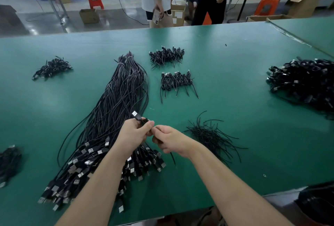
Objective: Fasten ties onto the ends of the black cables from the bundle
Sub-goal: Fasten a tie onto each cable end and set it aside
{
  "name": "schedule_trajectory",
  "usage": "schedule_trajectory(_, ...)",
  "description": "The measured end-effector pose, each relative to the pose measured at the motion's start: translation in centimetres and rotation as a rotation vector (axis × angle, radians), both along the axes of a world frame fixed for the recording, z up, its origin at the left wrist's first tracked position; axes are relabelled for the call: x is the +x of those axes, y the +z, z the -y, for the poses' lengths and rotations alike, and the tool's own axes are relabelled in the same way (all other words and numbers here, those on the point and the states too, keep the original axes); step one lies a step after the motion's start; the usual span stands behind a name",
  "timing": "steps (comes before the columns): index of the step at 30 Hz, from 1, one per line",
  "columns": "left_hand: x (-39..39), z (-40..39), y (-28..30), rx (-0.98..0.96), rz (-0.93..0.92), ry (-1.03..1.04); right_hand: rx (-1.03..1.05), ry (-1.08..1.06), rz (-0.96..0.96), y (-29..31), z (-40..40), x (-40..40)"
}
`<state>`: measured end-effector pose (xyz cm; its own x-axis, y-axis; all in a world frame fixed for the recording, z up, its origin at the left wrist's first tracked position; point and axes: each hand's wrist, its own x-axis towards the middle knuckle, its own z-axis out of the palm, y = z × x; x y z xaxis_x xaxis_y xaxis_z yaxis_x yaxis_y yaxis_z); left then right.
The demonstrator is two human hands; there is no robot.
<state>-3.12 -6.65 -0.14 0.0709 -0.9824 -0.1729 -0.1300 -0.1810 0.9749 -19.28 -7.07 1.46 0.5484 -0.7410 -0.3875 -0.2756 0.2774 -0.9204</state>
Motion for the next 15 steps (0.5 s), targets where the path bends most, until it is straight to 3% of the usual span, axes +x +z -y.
schedule_trajectory(9, -0.3, 0.3, -0.2, 0.087, 0.084, -0.019, -0.283, -0.025, -0.232, -1.8, -0.2, 0.4)
schedule_trajectory(11, -0.5, 0.4, -0.2, 0.112, 0.062, -0.024, -0.226, -0.068, -0.197, -2.0, -0.3, 0.5)
schedule_trajectory(15, -0.7, 0.5, -0.3, 0.118, 0.027, -0.051, 0.073, -0.182, 0.088, -2.1, -0.9, 0.5)
